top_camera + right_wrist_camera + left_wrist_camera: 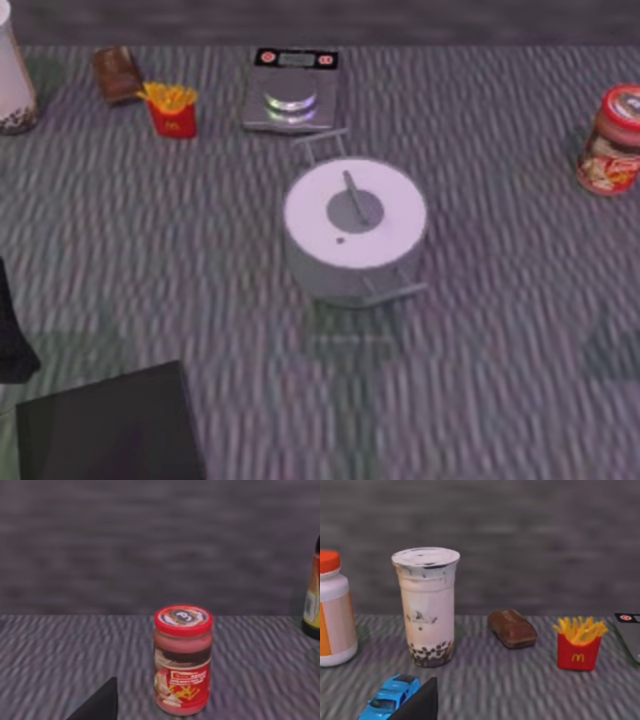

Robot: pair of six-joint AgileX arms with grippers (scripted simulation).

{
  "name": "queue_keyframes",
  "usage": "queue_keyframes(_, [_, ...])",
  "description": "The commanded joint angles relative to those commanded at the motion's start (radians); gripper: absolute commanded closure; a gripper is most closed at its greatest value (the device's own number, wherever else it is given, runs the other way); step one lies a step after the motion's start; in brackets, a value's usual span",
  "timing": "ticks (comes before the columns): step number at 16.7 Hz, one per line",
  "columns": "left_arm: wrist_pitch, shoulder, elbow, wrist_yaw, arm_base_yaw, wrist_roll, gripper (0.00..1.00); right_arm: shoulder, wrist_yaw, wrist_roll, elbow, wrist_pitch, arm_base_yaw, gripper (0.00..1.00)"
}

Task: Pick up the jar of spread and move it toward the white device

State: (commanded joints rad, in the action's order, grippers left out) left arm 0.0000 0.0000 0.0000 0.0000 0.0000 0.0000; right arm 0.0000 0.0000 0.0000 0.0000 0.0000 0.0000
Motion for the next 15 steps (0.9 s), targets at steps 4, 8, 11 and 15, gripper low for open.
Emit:
queue_keyframes(4, [0.0,0.0,0.0,0.0,0.0,0.0,0.0,0.021,0.003,-0.004,0.026,-0.012,-0.003,0.0])
queue_keyframes(8, [0.0,0.0,0.0,0.0,0.0,0.0,0.0,0.165,0.016,-0.029,0.195,-0.096,-0.016,0.0])
queue_keyframes(11, [0.0,0.0,0.0,0.0,0.0,0.0,0.0,0.356,0.024,-0.06,0.404,-0.21,-0.024,0.0])
queue_keyframes(15, [0.0,0.0,0.0,0.0,0.0,0.0,0.0,0.693,0.029,-0.112,0.761,-0.413,-0.03,0.0])
